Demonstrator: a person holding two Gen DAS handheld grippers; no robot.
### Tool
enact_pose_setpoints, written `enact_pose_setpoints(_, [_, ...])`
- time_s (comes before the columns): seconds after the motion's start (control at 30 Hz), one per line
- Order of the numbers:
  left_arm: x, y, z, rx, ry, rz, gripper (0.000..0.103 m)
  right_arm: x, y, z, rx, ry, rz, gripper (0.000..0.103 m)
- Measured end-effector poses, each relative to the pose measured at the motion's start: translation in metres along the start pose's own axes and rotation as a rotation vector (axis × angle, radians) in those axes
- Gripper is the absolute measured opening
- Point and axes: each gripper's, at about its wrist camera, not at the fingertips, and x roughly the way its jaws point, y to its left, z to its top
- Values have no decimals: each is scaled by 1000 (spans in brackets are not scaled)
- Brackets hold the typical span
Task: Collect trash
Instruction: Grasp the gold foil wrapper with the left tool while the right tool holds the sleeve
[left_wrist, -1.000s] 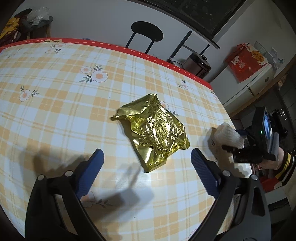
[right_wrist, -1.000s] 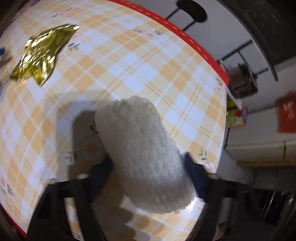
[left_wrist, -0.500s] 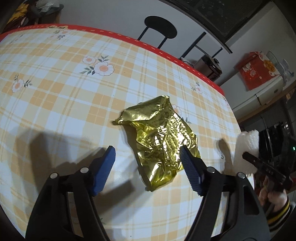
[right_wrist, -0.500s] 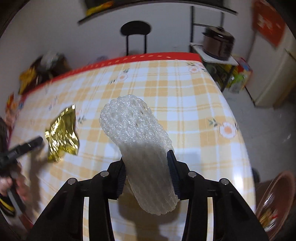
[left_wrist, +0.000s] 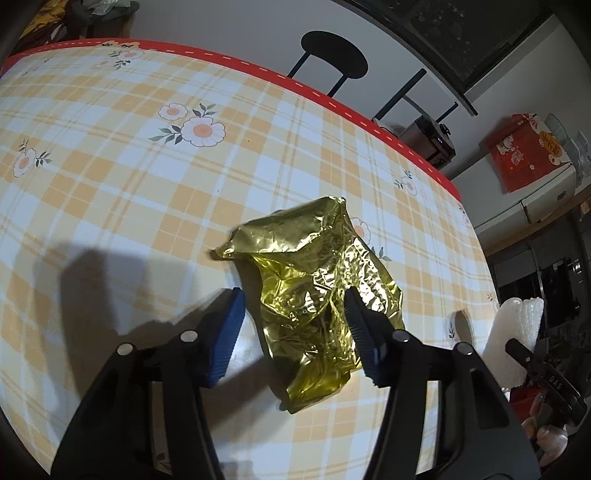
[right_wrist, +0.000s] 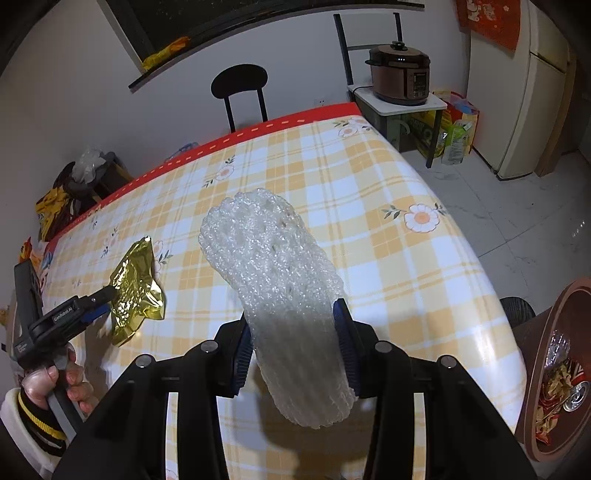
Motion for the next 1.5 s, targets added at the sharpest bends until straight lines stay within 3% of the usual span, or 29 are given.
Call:
enact_pose_setpoints(0.2, [3,-4,1,14,-15,15,53,-1,-4,-2,6,-1,-3,41])
enact_pose_setpoints(0.4, [13,-25,0,112,-53,122,57,3,-7,-7,17,14,-3,41])
enact_pose_setpoints(0.57, [9,-25,4,109,-56,111,43,0,-7,-7,15,12,-5,41])
enact_pose_setpoints(1.03, [-98,-35,-33,238,-166,78,40,-39,11,-10,-12,-53,68,41])
enact_pose_setpoints(1.27, [-152,-42,-67,238,-205,62,40,-64,15,-24,-9,-72,107,41])
enact_pose_setpoints(1.5, [-180,-63,-99,236,-209,5,40,-96,6,-43,-3,-87,129,41])
